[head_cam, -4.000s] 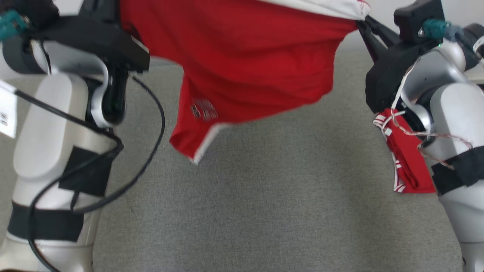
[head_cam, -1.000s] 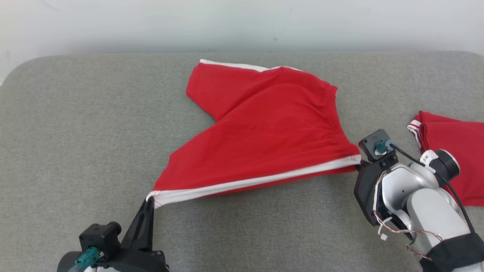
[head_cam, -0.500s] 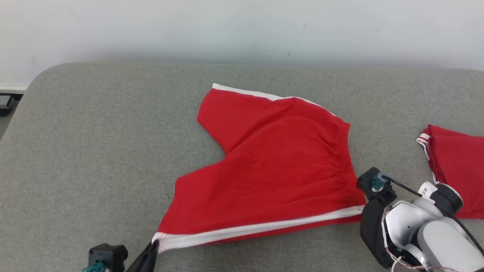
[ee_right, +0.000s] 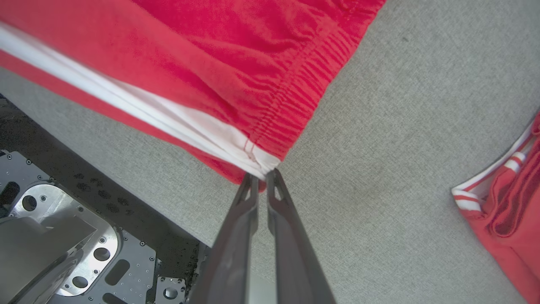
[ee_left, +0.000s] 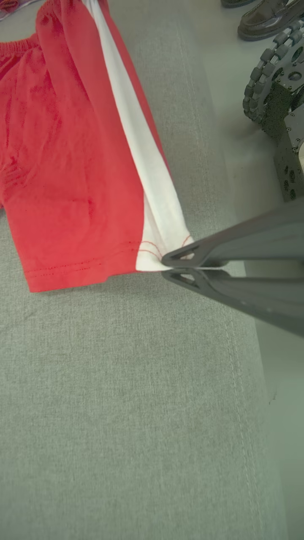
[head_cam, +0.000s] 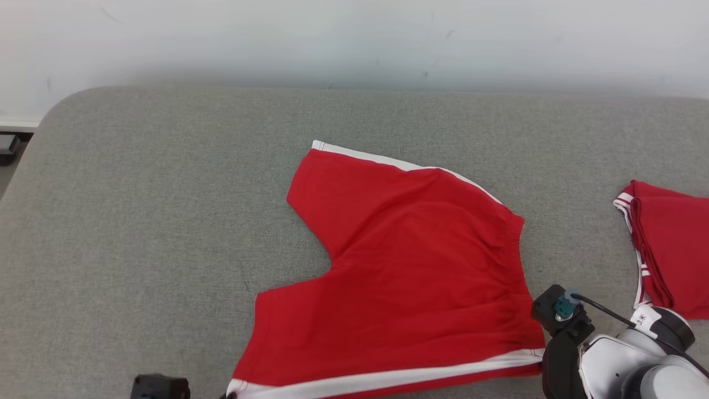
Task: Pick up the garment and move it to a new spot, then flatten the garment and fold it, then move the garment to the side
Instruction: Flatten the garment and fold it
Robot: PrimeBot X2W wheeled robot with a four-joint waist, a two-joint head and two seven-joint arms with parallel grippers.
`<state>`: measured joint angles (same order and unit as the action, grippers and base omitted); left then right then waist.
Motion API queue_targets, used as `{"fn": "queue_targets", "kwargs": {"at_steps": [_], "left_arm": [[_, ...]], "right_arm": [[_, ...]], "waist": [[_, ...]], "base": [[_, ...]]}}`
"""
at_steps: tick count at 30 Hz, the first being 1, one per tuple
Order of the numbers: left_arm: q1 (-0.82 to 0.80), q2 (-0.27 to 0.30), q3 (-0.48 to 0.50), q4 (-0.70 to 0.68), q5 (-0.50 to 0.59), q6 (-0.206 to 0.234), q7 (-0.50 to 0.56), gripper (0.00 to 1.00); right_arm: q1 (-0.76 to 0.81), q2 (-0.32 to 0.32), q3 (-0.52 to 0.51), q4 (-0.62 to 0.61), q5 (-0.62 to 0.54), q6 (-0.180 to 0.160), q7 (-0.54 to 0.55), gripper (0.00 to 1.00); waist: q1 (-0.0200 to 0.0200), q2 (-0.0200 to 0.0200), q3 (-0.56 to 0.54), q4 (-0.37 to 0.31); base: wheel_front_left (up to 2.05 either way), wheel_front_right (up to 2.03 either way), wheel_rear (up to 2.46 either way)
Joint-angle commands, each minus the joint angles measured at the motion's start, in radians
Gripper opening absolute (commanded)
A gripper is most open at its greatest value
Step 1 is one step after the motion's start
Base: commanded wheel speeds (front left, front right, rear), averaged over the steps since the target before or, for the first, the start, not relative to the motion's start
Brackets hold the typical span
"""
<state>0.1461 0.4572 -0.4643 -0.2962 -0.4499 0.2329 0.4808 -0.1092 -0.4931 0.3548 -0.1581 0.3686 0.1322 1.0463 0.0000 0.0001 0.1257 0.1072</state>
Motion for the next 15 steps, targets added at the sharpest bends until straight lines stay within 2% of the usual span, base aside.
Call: {"fn": "queue_targets", "kwargs": {"at_steps": [1,4,6,8,15], "left_arm": [[-0.004,0.009,0.016,-0.026,-0.003,0.007,-0.003,0.0],[-0.053,-0.002,0.025,-0.049,0.016,0.009,-0.024,0.0],[-0.133,-0.037,0.021,-0.043,0.015,-0.011,-0.053,0.0],[-0.17,-0.045,0.021,-0.03,0.022,-0.019,-0.062,0.0],[-0.444,-0.152,0.016,0.164,0.024,-0.089,-0.174,0.0]], "right_arm": [[0.013,-0.006,-0.019,-0.018,0.008,-0.003,-0.005,0.0],[0.013,0.017,-0.024,-0.044,0.018,-0.003,-0.036,0.0],[-0.008,0.051,-0.04,-0.047,0.025,-0.003,-0.086,0.0],[-0.014,0.057,-0.042,-0.042,0.02,-0.003,-0.099,0.0],[-0.089,0.112,-0.051,-0.001,0.003,-0.002,-0.203,0.0]], "waist": [[0.0,-0.0001,0.005,-0.005],[0.0,-0.0001,0.013,-0.014],[0.0,-0.0001,0.027,-0.019],[0.0,-0.0001,0.033,-0.02],[0.0,-0.0001,0.094,-0.04]], "base": [[0.0,0.0,0.0],[0.0,0.0,0.0],[0.0,0.0,0.0],[0.0,0.0,0.0],[0.0,0.0,0.0]]}}
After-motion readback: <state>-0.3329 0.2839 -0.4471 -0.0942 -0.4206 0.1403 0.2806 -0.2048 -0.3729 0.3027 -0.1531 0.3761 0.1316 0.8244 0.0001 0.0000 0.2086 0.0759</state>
